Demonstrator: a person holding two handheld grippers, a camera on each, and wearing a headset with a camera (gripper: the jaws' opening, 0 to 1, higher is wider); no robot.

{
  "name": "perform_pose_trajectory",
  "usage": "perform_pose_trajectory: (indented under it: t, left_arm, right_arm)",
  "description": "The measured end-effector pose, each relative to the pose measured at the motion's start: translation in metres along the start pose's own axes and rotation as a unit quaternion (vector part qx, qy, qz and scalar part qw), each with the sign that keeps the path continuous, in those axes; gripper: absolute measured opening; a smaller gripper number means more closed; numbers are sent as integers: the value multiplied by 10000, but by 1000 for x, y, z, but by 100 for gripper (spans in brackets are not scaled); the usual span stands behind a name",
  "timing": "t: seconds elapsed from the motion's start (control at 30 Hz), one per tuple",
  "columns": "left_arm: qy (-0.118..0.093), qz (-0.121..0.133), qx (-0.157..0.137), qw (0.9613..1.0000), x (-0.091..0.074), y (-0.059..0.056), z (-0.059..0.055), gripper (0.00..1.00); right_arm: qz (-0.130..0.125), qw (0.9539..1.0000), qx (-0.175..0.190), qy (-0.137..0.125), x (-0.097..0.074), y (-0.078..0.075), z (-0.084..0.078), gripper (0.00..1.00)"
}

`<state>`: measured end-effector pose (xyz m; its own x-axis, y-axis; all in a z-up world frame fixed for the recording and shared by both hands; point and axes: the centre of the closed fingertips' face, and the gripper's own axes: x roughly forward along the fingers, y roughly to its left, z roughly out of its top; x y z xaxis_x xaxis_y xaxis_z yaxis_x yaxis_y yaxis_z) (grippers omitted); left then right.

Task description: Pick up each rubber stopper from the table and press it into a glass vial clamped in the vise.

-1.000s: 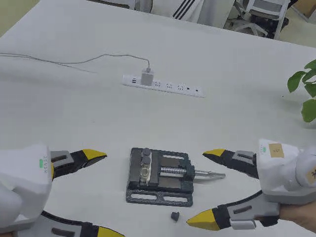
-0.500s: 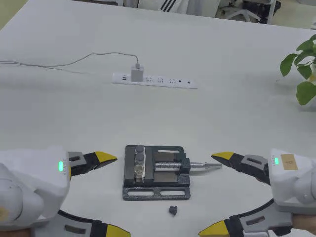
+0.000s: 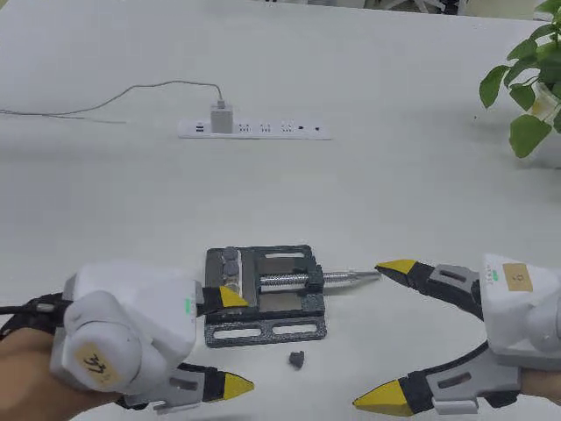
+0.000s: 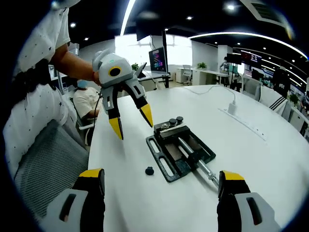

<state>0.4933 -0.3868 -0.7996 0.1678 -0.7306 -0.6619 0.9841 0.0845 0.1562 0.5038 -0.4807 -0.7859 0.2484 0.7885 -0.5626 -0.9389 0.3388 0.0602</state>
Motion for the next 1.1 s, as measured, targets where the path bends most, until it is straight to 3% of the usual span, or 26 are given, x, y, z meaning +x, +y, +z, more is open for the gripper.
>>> perform_pose_trajectory:
  t: [0.1,0.27,0.37,0.47,1.1]
  left_arm:
    - [94,-106,96,9999,13,-3,-2,27]
    - [189,-292,215,9992,34,-7,-6,23]
    - [351,-365,397,9979,45,-9,-12,18]
    - [309,-447,252,9982,53,-11,-10,15]
    - [527,-617,533,9953,78,-13,-10,8]
  right_arm:
    - [-33,10000,28,-9,-2,-1,-1,96]
    - [-60,9999,68,-46,-3,-1,-1,95]
    - [-80,9999,86,-28,-4,-2,-2,95]
    - [-97,9999,121,-43,-4,-2,-2,95]
    - [-148,9997,215,-3,-10,-4,-9,94]
